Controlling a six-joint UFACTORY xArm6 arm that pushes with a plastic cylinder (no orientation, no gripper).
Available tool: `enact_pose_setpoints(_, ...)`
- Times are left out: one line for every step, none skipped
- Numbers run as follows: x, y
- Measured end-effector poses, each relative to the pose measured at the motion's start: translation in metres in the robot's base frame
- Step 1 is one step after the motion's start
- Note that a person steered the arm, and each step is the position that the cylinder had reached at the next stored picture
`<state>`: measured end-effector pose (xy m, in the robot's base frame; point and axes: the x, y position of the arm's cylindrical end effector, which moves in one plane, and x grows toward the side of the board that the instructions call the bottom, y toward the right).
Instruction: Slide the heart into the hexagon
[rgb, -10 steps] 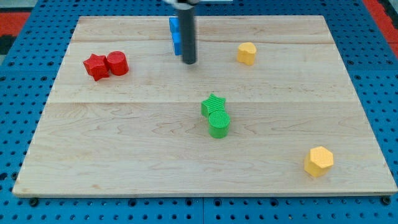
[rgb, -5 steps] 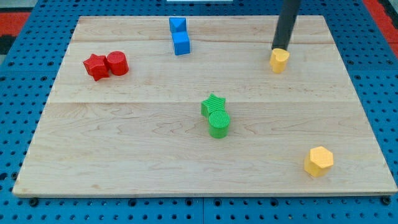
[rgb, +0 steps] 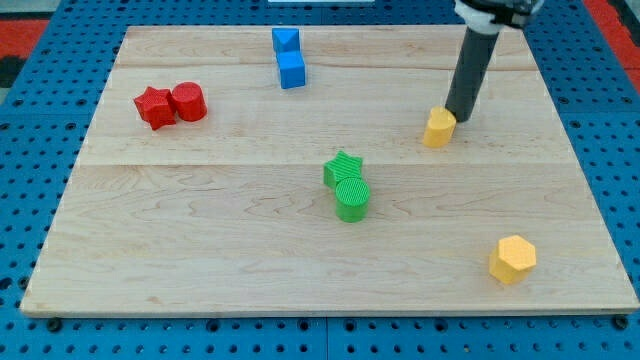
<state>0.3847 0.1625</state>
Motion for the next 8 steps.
enact_pose_setpoints(-0.014,-0.002)
enact_pose_setpoints(-0.02,-0.027)
enact_pose_setpoints(0.021,-0.04)
enact_pose_setpoints(0.056,-0.015)
enact_pose_setpoints(0.071,-0.014)
enact_pose_setpoints(0.054,-0.024)
enact_pose_setpoints(0.081,-0.044)
enact_pose_setpoints(0.118,-0.004)
